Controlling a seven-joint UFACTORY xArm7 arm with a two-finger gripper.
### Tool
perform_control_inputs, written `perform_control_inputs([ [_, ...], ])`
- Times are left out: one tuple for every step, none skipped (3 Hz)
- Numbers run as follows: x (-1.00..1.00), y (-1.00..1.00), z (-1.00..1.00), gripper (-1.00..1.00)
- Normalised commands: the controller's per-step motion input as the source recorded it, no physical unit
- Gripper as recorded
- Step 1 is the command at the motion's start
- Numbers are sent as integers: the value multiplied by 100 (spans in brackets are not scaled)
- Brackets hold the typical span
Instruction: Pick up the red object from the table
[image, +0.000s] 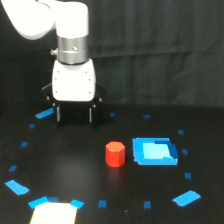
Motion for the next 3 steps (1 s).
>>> perform_control_inputs([
  [100, -100, -21, 100],
  [52, -100, -16, 100],
  [49, -100, -18, 90],
])
